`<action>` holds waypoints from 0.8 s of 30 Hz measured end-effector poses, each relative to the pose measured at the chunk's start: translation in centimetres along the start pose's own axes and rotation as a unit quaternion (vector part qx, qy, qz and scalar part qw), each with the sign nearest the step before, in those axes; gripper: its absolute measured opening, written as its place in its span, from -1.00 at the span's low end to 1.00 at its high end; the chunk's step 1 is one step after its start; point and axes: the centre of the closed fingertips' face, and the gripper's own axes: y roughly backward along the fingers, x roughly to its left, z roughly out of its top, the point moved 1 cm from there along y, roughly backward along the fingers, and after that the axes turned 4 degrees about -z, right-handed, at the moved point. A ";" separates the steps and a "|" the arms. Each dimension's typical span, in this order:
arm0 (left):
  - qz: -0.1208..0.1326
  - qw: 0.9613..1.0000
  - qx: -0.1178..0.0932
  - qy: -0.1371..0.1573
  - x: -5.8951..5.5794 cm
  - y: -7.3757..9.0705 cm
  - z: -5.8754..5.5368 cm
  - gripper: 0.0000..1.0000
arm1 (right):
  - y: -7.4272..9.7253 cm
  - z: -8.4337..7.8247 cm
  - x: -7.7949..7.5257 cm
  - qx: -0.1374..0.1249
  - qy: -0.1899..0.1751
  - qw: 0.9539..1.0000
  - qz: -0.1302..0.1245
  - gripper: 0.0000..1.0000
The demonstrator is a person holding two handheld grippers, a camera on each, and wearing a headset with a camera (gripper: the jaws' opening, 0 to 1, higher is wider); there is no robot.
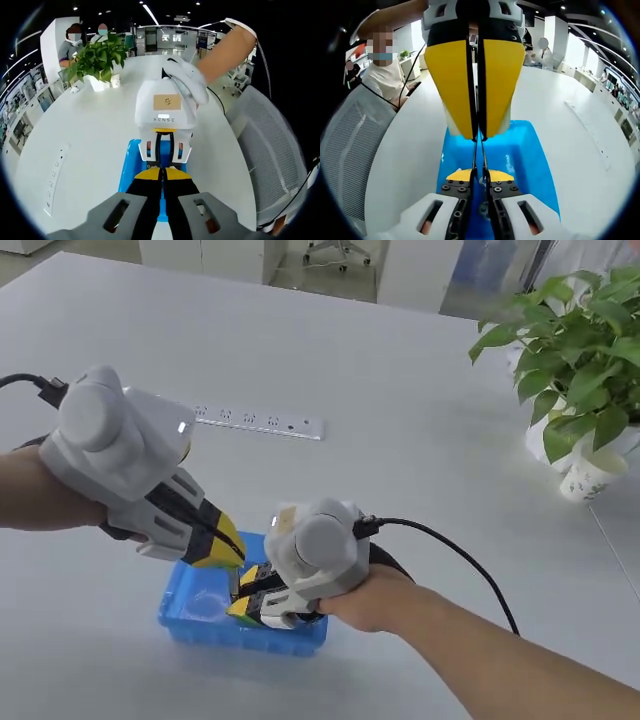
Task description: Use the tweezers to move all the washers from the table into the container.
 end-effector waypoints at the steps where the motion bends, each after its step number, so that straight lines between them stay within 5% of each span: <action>1: 0.001 1.000 0.000 0.000 0.0 0.1 0.1 -0.94 | 0.1 0.1 0.0 -0.001 0.001 1.000 -0.001 -0.79; 24: 0.016 1.000 -0.002 -0.020 -0.7 2.0 2.6 -0.94 | 2.9 1.9 0.0 -0.016 0.020 0.999 -0.027 -0.87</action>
